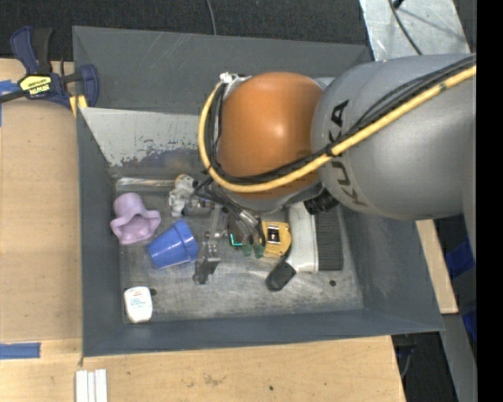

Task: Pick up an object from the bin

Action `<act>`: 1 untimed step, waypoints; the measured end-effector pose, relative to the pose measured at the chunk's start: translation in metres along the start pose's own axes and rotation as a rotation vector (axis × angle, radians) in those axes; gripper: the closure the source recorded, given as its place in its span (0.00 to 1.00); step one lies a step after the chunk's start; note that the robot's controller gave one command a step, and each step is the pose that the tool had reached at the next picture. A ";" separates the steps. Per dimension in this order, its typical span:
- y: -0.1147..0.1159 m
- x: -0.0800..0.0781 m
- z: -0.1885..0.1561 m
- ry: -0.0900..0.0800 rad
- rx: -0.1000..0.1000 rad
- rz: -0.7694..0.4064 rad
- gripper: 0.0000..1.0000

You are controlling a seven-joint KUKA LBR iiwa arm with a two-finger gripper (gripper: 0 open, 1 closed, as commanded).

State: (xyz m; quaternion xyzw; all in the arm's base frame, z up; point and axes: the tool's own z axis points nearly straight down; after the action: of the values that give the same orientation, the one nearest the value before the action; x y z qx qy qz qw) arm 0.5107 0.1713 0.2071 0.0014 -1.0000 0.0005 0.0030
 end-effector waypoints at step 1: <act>-0.001 -0.002 -0.004 -0.008 -0.002 0.003 0.00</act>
Offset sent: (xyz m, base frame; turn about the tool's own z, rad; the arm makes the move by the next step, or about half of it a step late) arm 0.0340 -0.0099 -0.1371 -0.1125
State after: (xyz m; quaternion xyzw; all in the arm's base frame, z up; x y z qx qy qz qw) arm 0.5126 0.1705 0.2115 0.0001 -1.0000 -0.0006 -0.0012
